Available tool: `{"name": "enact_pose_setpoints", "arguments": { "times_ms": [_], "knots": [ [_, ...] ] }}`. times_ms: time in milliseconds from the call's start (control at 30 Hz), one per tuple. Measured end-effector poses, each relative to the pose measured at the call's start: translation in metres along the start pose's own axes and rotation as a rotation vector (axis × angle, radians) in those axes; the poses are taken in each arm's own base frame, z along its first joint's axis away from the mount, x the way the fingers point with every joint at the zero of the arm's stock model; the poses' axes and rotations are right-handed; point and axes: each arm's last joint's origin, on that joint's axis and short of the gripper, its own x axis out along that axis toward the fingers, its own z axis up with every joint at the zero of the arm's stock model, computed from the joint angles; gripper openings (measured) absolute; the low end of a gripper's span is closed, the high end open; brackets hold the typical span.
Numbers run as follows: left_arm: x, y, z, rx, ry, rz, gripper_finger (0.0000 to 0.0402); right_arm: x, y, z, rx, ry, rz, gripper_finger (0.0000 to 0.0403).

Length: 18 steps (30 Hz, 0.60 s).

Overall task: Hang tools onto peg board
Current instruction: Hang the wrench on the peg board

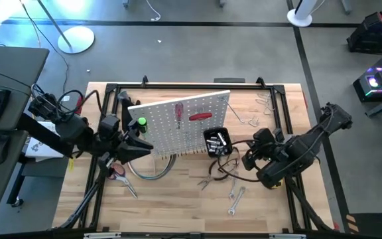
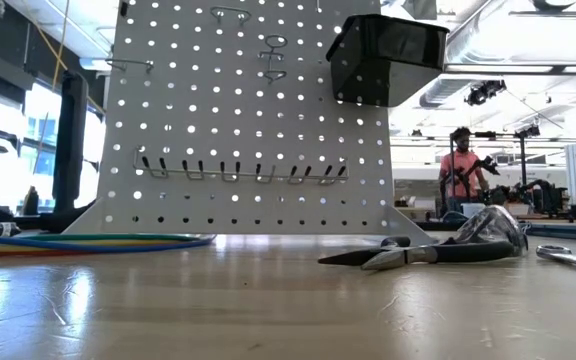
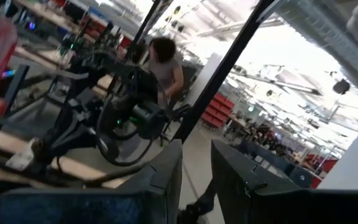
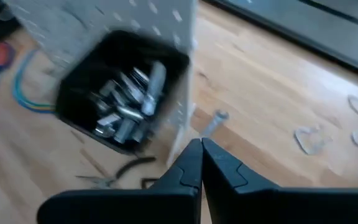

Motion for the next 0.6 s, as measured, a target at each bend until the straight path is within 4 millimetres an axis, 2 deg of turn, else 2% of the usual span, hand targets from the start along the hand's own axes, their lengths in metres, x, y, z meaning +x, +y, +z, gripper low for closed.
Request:
{"name": "enact_pose_setpoints", "arguments": {
  "times_ms": [233,433,600],
  "knots": [
    [-0.001,0.001,-0.004,-0.015,0.040,0.015,0.0076,0.026,-0.017,-0.037,0.070,0.211,-0.063,0.0000],
    [-0.003,0.005,-0.008,-0.026,0.092,0.046,0.0076,0.055,-0.051,-0.061,0.297,0.318,0.118,0.0000],
    [-0.011,0.010,-0.019,-0.096,0.228,0.095,0.0076,0.086,-0.083,-0.074,0.532,0.356,0.257,0.0000]
  ]
}}
